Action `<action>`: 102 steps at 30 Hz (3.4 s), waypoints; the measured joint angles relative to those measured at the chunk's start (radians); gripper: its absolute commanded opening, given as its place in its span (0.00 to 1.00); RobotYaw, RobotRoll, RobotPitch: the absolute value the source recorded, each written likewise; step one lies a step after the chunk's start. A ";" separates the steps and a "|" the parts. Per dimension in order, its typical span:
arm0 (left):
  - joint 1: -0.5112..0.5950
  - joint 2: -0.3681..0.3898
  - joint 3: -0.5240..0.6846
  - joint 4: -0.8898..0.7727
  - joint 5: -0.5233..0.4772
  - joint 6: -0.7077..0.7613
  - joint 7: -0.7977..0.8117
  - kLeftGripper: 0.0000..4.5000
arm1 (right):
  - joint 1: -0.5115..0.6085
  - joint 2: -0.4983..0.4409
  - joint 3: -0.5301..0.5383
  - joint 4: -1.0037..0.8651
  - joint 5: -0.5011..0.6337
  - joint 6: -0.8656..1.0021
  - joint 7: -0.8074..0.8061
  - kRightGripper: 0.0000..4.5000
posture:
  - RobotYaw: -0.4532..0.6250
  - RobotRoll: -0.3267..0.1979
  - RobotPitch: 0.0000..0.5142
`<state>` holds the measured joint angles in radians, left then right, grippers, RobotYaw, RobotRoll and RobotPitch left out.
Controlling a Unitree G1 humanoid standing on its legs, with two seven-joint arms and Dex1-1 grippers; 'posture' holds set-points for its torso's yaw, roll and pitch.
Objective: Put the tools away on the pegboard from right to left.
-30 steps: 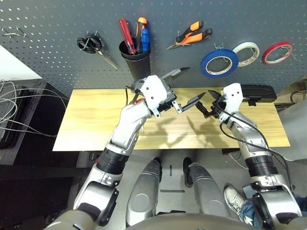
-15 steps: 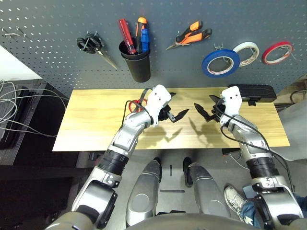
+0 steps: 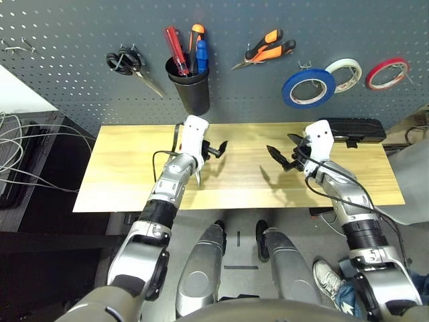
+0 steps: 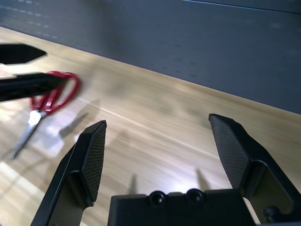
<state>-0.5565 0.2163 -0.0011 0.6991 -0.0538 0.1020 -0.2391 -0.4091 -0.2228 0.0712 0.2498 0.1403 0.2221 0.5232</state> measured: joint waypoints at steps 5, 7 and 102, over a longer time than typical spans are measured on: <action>-0.022 0.025 0.026 0.105 0.021 -0.049 0.048 0.99 | -0.046 0.053 0.035 0.009 -0.005 0.004 -0.006 1.00 | 0.47 0.62 0.55; -0.036 0.042 0.038 0.150 0.024 -0.067 0.068 0.99 | -0.056 0.065 0.048 0.019 -0.010 0.004 -0.008 1.00 | 0.46 0.62 0.55; 0.388 0.086 0.311 -0.432 -0.052 -0.433 0.176 0.00 | -0.186 0.143 0.100 -0.195 0.059 0.008 0.109 1.00 | 0.47 0.62 0.49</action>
<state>-0.1687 0.3019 0.3100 0.2669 -0.1058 -0.3314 -0.0633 -0.5949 -0.0799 0.1707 0.0552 0.1989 0.2303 0.6318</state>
